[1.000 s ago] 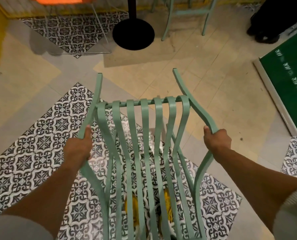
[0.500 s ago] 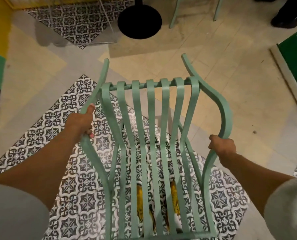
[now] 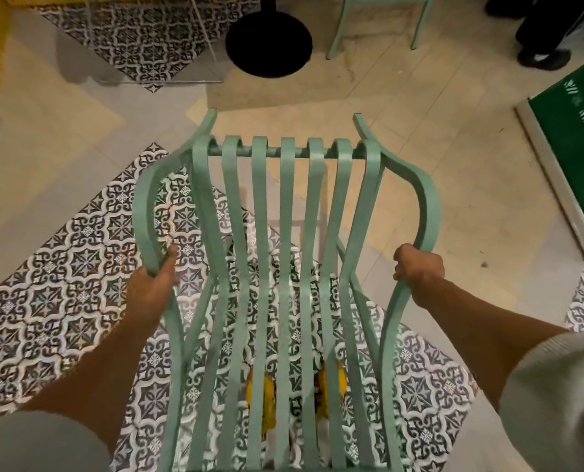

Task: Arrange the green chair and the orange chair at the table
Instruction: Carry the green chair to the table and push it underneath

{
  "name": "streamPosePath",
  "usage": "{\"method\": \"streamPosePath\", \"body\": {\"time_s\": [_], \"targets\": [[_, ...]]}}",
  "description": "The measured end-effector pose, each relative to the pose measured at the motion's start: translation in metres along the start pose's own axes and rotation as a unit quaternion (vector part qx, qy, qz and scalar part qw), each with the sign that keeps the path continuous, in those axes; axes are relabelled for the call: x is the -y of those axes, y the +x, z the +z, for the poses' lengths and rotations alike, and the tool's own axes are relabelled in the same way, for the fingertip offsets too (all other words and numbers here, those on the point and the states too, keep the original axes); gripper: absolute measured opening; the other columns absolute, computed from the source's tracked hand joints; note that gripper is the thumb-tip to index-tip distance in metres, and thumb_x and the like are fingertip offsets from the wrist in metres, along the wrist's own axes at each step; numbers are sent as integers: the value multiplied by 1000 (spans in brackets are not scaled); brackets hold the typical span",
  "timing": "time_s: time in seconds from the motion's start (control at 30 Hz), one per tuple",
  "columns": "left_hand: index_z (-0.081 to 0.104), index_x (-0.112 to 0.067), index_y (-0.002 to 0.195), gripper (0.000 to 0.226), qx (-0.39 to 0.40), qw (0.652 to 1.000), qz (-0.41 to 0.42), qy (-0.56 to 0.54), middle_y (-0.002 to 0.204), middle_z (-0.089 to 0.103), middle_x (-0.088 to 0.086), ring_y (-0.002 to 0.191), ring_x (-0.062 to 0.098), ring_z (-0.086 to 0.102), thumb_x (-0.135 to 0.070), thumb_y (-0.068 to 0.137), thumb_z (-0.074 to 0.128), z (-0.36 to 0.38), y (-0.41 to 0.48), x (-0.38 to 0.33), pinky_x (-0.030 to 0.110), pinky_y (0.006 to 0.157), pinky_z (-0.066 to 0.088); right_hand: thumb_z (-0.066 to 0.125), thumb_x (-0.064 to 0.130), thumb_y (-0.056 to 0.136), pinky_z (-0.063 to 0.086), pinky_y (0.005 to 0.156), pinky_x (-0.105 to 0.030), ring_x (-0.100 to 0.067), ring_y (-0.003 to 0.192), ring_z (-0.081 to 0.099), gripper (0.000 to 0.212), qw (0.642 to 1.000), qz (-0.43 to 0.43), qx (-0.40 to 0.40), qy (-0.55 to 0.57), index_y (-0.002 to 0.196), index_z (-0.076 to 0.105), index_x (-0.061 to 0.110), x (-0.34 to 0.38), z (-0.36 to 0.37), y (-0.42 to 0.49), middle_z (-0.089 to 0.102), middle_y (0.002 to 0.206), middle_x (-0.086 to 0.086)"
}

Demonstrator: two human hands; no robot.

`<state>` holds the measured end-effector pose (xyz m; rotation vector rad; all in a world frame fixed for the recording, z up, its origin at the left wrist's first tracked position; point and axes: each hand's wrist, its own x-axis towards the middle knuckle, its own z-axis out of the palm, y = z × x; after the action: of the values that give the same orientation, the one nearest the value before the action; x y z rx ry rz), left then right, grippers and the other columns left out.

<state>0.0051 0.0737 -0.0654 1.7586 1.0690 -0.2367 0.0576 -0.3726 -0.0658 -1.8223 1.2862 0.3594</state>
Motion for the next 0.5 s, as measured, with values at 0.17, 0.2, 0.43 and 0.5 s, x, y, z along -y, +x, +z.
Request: {"method": "streamPosePath", "body": {"time_s": [0.17, 0.2, 0.43, 0.5], "targets": [[70, 1, 99, 30, -33, 998, -41, 38, 85, 66, 12, 77, 25, 60, -29, 96, 68, 4, 6, 6, 45, 84, 59, 59, 29, 89, 56, 67, -34, -28, 74, 70, 40, 1000, 8, -21, -3, 115, 69, 0, -4, -3, 0, 70, 72, -10], [70, 5, 104, 32, -42, 998, -36, 41, 85, 64, 13, 75, 24, 59, -26, 96, 67, 4, 2, 6, 38, 72, 56, 59, 30, 88, 56, 68, -34, -28, 75, 71, 41, 1000, 12, -22, -7, 114, 69, 0, -3, -6, -1, 70, 72, -11], [71, 6, 109, 37, -71, 994, -54, 66, 101, 75, 21, 90, 34, 71, -27, 91, 66, -2, -14, -6, 43, 79, 59, 61, 35, 87, 63, 72, -38, -31, 66, 69, 43, 999, -9, -11, -49, 112, 69, 1, 16, -24, -2, 70, 77, -13], [70, 4, 105, 35, -77, 993, -55, 75, 99, 75, 20, 83, 31, 70, -29, 92, 65, -1, -16, -9, 38, 72, 59, 63, 33, 90, 64, 76, -40, -29, 62, 66, 38, 998, -26, 3, -58, 110, 69, 1, 21, -28, -3, 68, 75, -11]]}}
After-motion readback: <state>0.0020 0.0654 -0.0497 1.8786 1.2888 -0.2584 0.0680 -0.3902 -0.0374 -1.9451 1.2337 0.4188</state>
